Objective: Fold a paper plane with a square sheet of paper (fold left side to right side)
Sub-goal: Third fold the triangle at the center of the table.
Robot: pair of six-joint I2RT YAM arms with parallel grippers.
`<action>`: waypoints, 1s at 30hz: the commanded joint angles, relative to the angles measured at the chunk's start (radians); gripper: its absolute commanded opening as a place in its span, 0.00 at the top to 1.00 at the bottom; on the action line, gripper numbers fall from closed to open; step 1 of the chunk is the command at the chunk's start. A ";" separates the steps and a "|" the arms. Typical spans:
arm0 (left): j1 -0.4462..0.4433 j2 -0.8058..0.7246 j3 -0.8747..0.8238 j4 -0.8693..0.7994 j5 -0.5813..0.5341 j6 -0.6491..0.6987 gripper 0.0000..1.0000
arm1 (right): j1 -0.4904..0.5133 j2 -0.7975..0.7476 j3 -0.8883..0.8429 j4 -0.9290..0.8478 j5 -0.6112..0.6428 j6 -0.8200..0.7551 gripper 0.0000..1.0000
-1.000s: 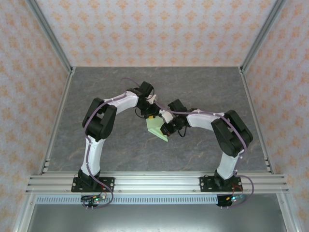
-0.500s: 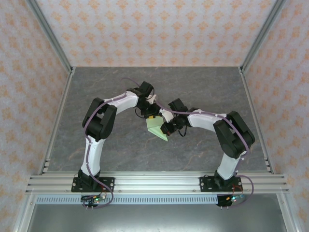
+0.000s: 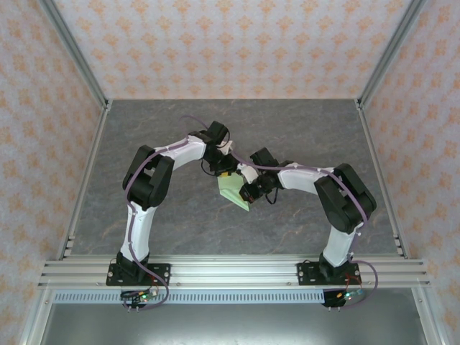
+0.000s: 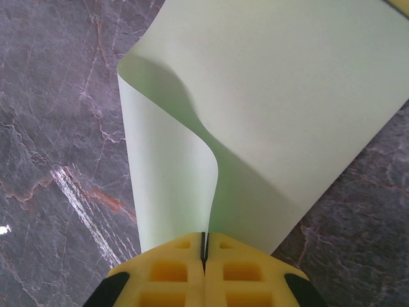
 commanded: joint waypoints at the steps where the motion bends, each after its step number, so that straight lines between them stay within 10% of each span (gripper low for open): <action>1: -0.015 0.038 0.001 -0.077 -0.026 0.018 0.50 | 0.000 0.009 -0.015 -0.007 0.013 0.011 0.97; 30: 0.013 0.015 0.148 -0.132 0.030 0.019 0.45 | 0.018 0.072 0.014 -0.073 0.047 -0.007 0.96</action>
